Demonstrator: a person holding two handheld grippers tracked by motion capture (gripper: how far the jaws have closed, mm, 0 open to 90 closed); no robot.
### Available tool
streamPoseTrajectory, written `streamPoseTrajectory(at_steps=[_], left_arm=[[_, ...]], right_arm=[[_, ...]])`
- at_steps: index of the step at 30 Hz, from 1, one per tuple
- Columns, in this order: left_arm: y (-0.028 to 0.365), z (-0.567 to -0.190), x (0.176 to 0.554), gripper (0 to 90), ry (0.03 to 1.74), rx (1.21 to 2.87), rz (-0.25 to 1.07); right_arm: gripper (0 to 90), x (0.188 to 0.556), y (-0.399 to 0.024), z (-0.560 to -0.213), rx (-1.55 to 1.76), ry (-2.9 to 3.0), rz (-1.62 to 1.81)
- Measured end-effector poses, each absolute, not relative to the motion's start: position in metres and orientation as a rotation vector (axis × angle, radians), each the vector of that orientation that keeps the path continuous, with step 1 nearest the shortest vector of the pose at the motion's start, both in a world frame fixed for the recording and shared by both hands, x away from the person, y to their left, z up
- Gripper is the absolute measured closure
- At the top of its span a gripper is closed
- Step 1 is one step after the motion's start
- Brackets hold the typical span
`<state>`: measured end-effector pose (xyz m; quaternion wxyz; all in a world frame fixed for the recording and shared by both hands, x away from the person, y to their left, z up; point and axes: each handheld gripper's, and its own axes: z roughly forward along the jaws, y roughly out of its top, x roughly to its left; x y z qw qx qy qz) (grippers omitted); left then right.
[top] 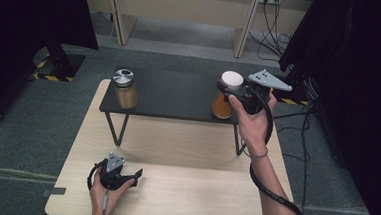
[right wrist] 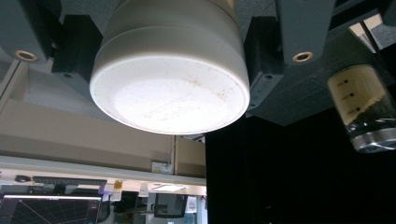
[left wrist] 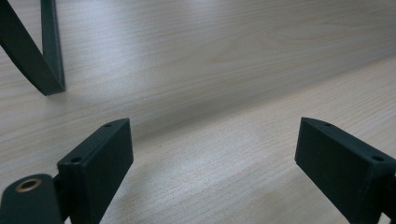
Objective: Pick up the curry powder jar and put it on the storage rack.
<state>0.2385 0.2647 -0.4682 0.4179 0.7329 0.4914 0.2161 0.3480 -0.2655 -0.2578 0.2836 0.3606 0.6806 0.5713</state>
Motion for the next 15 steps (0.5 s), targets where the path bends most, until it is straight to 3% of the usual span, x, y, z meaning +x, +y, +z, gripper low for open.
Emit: streamPoseTrajectory(at_steps=[15], left_arm=[[0.265, -0.4686, 0.2382, 11.1, 1.238, 1.832, 0.545]], right_arm=[[34.1, 0.3473, -0.2578, -0.251, 0.902, 1.871, 1.452]])
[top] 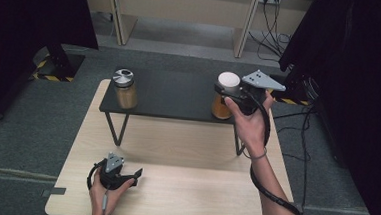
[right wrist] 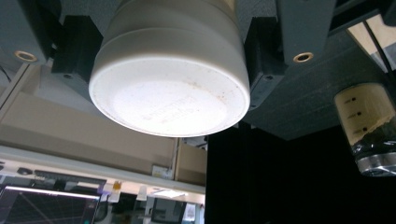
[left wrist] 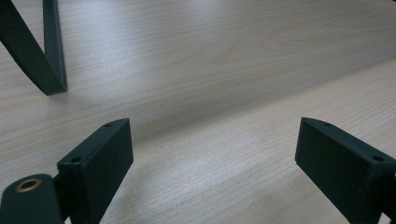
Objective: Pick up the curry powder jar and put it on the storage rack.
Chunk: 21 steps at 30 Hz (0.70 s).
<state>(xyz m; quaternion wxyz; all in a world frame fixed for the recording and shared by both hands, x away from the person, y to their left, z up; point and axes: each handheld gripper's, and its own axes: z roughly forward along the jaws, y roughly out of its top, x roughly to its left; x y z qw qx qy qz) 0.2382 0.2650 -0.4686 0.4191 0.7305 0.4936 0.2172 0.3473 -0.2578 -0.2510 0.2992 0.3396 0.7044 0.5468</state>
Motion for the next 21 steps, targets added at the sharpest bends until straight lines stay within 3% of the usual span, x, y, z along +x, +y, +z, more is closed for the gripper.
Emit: streamPoseTrajectory(at_steps=[21], left_arm=[[0.2649, -0.4684, 0.2384, 11.1, 1.239, 1.834, 0.547]], right_arm=[[34.1, 0.3486, -0.2637, -0.2499, 0.921, 1.88, 1.465]])
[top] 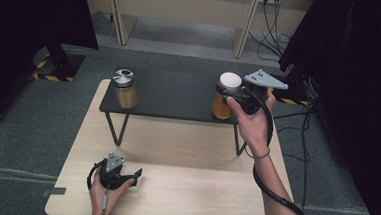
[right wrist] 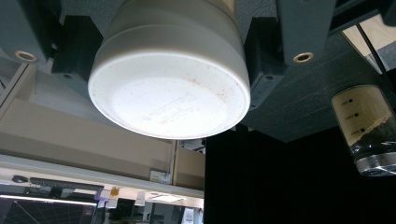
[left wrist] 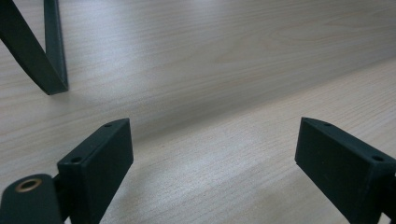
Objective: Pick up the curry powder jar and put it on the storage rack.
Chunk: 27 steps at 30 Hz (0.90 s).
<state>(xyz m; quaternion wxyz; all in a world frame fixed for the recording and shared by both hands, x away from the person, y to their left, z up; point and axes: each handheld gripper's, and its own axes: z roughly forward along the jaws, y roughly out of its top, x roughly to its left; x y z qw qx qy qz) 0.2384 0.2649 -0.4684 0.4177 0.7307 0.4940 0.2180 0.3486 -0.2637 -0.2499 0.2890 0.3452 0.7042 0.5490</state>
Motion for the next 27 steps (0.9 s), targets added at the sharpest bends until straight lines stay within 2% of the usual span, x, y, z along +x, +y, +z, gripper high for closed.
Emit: streamPoseTrajectory(at_steps=[27], left_arm=[[0.265, -0.4686, 0.2381, 10.9, 1.241, 1.831, 0.549]], right_arm=[[34.0, 0.3464, -0.2662, -0.2559, 0.921, 1.857, 1.488]])
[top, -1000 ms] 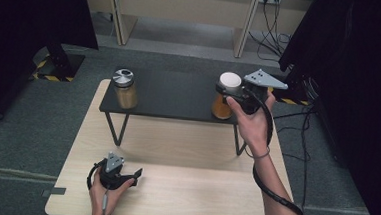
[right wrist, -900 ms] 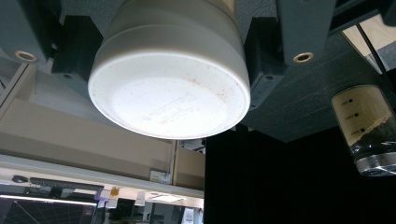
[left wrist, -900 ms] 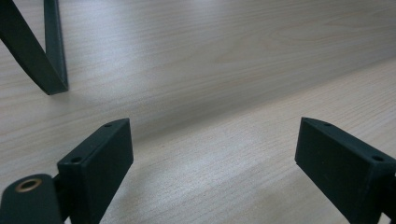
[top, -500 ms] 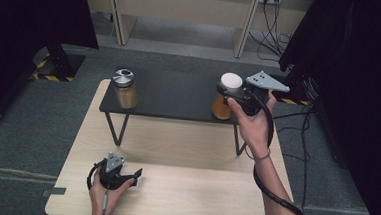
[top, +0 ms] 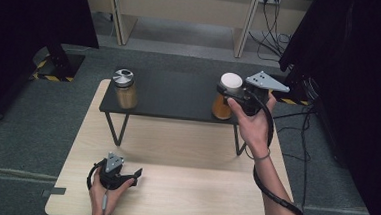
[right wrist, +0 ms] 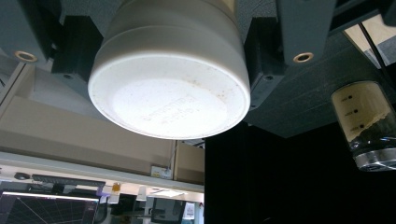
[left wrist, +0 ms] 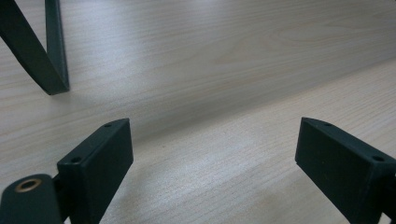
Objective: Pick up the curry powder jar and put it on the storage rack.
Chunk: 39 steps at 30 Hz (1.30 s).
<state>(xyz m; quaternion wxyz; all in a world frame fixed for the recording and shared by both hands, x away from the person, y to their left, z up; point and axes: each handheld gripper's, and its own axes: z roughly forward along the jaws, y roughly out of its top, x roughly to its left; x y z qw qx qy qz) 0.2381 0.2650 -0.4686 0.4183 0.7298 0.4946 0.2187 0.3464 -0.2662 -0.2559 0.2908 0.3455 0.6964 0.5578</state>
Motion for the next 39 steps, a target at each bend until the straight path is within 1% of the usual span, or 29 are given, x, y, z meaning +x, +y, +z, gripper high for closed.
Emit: streamPoseTrajectory(at_steps=[13, 18, 20, 21, 29, 39], left_arm=[[0.268, -0.47, 0.238, 10.9, 1.243, 1.815, 0.539], [0.269, -0.47, 0.238, 10.9, 1.245, 1.81, 0.535], [0.269, -0.47, 0.238, 10.9, 1.246, 1.805, 0.537], [0.269, -0.47, 0.238, 10.9, 1.246, 1.804, 0.537], [0.269, -0.471, 0.237, 10.9, 1.246, 1.802, 0.539], [0.269, -0.471, 0.237, 10.8, 1.244, 1.803, 0.541]], right_arm=[[33.6, 0.348, -0.268, -0.255, 0.932, 1.859, 1.5], [13.9, 0.344, -0.263, -0.26, 0.979, 1.826, 1.492], [13.6, 0.342, -0.262, -0.261, 0.969, 1.823, 1.494], [12.0, 0.342, -0.263, -0.26, 0.957, 1.833, 1.491], [11.4, 0.33, -0.263, -0.258, 0.929, 1.823, 1.47], [10.1, 0.316, -0.275, -0.267, 0.928, 1.841, 1.466]])
